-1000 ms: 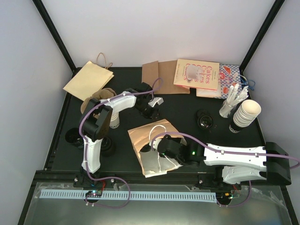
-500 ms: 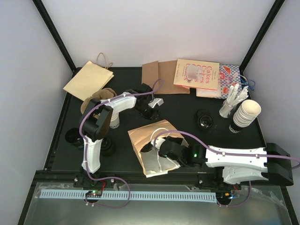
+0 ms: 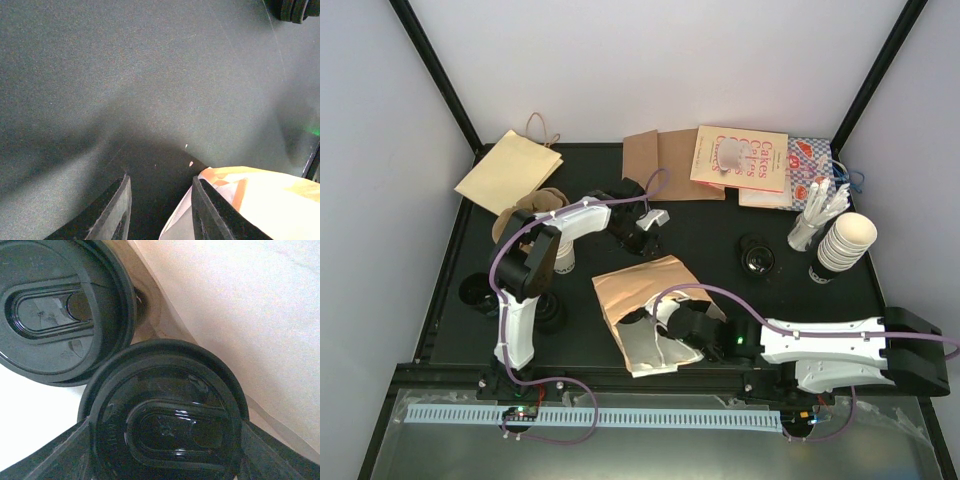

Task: Pack the takeout coffee

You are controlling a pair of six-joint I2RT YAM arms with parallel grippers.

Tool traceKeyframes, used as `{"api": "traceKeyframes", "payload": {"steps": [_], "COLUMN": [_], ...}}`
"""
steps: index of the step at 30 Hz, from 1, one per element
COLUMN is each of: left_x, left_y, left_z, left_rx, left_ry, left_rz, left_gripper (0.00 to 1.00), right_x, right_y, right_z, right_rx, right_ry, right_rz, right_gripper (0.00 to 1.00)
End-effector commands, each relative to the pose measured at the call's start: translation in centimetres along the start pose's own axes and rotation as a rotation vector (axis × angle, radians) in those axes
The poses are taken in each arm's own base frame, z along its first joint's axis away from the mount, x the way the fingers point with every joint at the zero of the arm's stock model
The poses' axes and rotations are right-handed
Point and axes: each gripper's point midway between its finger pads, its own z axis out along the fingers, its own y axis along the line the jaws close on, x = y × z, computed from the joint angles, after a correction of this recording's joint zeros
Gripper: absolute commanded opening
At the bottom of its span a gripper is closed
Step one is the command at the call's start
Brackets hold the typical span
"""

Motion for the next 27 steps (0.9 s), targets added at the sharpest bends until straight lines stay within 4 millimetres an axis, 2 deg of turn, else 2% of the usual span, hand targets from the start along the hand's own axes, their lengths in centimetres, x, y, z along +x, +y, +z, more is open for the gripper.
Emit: {"api": "traceKeyframes", "payload": {"steps": [1,10,16,21,27], "left_x": [1.8,2.1,2.4,2.6,3.0], "left_y": [-2.2,-2.3,-2.4,-2.5,-2.8], "left_z": [0.3,0.4,0.5,0.7,1.1], "left_rx": [0.068,0.077,0.090,0.105,0.129], "left_ry": [0.066,0.079,0.092,0.101,0.119], "left_rz": [0.011,0.012,0.013,0.012,0.010], "left_gripper": [0.35,0.34,0.34,0.34,0.34], "right_x": [1.9,4.6,5.2,4.9,5.2], "right_y": [1.4,3.5,2.9,1.9,1.1], "right_z": [0.4,-0.5,-0.3,-0.2,0.3], "right_rx": [-0.043,-0.179,-0.125,-0.045,0.007], "right_ry": [0.051,0.172,0.123,0.028,0.009], "right_rz": [-0.031,-0.204,-0.363,-0.461,-0.558], "right_gripper": [0.52,0.51,0.52,0.52,0.49]}}
